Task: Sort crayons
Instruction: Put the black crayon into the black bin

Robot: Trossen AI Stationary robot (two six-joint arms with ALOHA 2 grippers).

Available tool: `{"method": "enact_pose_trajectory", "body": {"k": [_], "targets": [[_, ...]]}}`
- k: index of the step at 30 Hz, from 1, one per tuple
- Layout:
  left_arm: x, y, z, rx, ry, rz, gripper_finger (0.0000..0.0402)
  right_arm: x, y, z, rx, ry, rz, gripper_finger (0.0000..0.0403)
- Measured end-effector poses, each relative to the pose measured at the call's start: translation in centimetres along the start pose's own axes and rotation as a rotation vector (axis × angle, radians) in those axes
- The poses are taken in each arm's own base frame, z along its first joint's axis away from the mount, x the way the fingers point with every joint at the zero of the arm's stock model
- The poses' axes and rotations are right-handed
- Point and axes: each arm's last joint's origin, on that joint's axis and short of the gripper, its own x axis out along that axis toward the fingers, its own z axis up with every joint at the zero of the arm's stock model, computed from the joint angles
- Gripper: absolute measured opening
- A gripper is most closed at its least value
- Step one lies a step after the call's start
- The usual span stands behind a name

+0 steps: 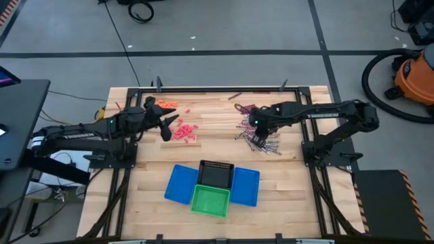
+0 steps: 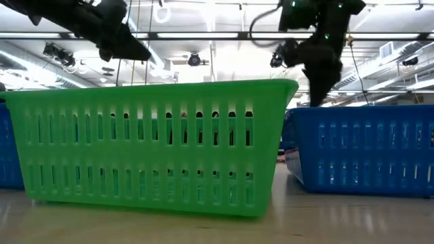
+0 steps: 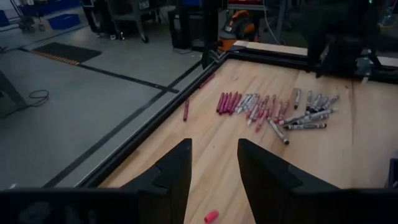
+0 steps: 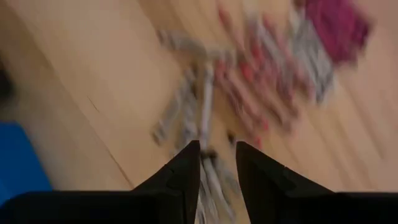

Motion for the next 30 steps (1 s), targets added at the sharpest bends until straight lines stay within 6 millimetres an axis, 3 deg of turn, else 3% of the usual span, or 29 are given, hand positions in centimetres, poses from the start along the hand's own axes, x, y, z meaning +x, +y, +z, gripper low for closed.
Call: {"method": "enact_pose_trajectory", "body": {"k": [5, 15, 30], "targets": [[0.6, -0.2, 0.2, 0.057, -0.021, -0.001, 0.0141, 1.6, 1.4, -1.2, -0.041, 0.195, -0.02, 0.011], [1.8, -0.6, 0.7, 0.073, -0.074, 0.001, 0.0141, 1.4, 1.8, -2.7, -0.046, 0.362, 0.0, 0.011], [2.2, -0.8, 0.7, 0.117, -0.084, 0.003, 0.0142, 2.4, 1.4, -3.6, -0.043, 0.419, 0.005, 0.0109]]}}
